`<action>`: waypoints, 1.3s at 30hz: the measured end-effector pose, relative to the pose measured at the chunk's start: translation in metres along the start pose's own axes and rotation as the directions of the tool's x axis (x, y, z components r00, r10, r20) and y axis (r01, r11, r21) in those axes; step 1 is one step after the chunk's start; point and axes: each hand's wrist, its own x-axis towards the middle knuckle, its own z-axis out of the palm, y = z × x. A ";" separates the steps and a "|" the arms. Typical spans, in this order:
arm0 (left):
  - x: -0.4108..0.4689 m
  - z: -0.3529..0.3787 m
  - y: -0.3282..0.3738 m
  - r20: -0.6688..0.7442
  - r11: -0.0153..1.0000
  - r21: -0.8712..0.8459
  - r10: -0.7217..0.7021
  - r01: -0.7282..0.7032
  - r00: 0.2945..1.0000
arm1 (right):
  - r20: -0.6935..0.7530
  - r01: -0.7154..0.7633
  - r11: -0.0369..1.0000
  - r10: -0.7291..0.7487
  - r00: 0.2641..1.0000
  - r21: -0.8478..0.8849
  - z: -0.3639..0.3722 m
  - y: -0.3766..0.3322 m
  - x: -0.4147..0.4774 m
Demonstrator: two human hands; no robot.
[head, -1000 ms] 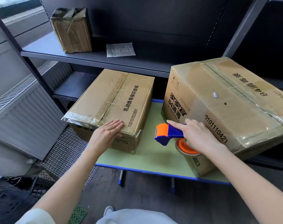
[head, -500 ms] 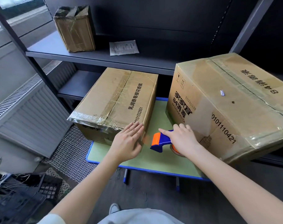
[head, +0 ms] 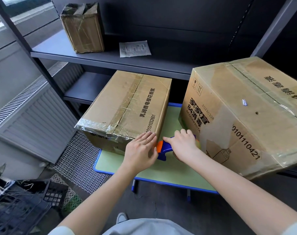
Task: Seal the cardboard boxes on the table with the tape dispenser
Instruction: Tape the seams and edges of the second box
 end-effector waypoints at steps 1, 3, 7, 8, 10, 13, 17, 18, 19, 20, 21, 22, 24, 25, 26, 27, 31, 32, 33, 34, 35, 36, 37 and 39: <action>0.000 0.000 0.000 -0.007 1.000 -0.001 0.007 -0.007 1.000 | 0.001 0.001 1.000 -0.001 1.000 -0.008 -0.002 -0.001 0.001; -0.001 0.002 -0.001 -0.029 1.000 0.011 0.025 -0.025 0.999 | 0.005 0.012 1.000 -0.012 1.000 -0.024 -0.005 -0.002 0.003; 0.003 0.004 0.001 -0.080 0.999 0.041 0.032 -0.029 0.996 | 0.070 -0.001 0.992 0.010 0.997 -0.125 -0.005 -0.005 0.010; 0.003 0.005 0.001 -0.086 0.999 0.045 0.033 -0.029 0.996 | 0.127 0.008 0.984 0.016 0.992 -0.181 0.000 -0.006 0.009; 0.003 0.007 0.000 -0.104 0.998 0.058 0.042 -0.036 0.994 | 0.209 0.010 0.983 0.028 0.978 -0.181 0.015 -0.006 0.009; 0.000 0.014 0.001 -0.171 0.996 0.083 0.057 -0.043 0.984 | 0.183 -0.067 0.997 0.072 0.980 -0.032 0.019 -0.002 0.004; 0.001 0.027 0.005 -0.299 0.999 0.053 0.017 -0.001 0.954 | 0.119 -0.163 0.984 0.154 0.981 0.068 0.008 0.002 0.003; 0.001 0.031 0.004 -0.321 0.998 0.068 0.022 0.000 0.947 | 0.111 -0.187 0.978 0.177 0.978 0.092 0.007 0.003 0.002; 0.001 0.035 0.003 -0.338 0.996 0.092 0.034 -0.003 0.940 | 0.106 -0.209 0.971 0.197 0.975 0.115 0.007 0.005 0.002; 0.001 0.038 0.002 -0.348 0.993 0.117 0.043 -0.002 0.937 | 0.101 -0.224 0.965 0.211 0.972 0.134 0.007 0.006 0.000; 0.001 0.040 0.002 -0.345 0.991 0.137 0.045 0.003 0.938 | 0.097 -0.235 0.961 0.222 0.970 0.148 0.006 0.006 -0.001; 0.002 0.042 0.002 -0.332 0.987 0.158 0.045 0.009 0.942 | 0.090 -0.245 0.957 0.233 0.968 0.158 0.006 0.007 -0.002; 0.004 0.042 0.003 -0.299 0.979 0.203 0.042 0.020 0.953 | 0.071 -0.260 0.947 0.251 0.965 0.186 0.005 0.009 -0.004; 0.005 0.042 0.002 -0.288 0.975 0.220 0.041 0.024 0.957 | 0.063 -0.273 0.939 0.266 0.962 0.207 0.004 0.010 -0.005; 0.005 0.043 0.001 -0.285 0.972 0.236 0.049 0.020 0.957 | 0.058 -0.287 0.929 0.281 0.958 0.235 0.003 0.011 -0.006; 0.004 0.043 0.001 -0.280 0.967 0.254 0.063 0.011 0.958 | 0.049 -0.301 0.915 0.299 0.953 0.268 0.001 0.012 -0.007; 0.004 0.042 0.002 -0.231 0.965 0.263 0.065 -0.002 0.971 | -0.030 -0.347 0.848 0.391 0.920 0.401 -0.012 0.012 -0.009; 0.004 0.040 0.002 -0.207 0.968 0.252 0.059 -0.005 0.977 | -0.059 -0.350 0.827 0.415 0.908 0.439 -0.016 0.012 -0.010; 0.004 0.038 0.001 -0.172 0.971 0.238 0.062 -0.019 0.983 | -0.089 -0.347 0.810 0.436 0.896 0.472 -0.020 0.011 -0.011; 0.002 0.033 -0.001 -0.133 0.975 0.219 0.072 -0.042 0.988 | -0.129 -0.334 0.802 0.448 0.884 0.495 -0.024 0.009 -0.011; 0.001 0.025 -0.001 -0.086 0.980 0.190 0.071 -0.054 0.994 | -0.169 -0.318 0.797 0.457 0.873 0.513 -0.028 0.006 -0.010; 0.001 0.017 -0.002 -0.033 0.988 0.144 0.060 -0.054 0.998 | -0.206 -0.301 0.793 0.464 0.861 0.529 -0.032 0.004 -0.009; -0.001 0.009 -0.004 -0.001 0.995 0.090 0.051 -0.050 0.999 | -0.249 -0.278 0.794 0.466 0.849 0.541 -0.037 0.000 -0.007; -0.006 -0.008 -0.012 0.013 0.999 0.017 0.042 -0.042 0.999 | -0.347 -0.215 0.814 0.447 0.825 0.540 -0.045 -0.009 -0.002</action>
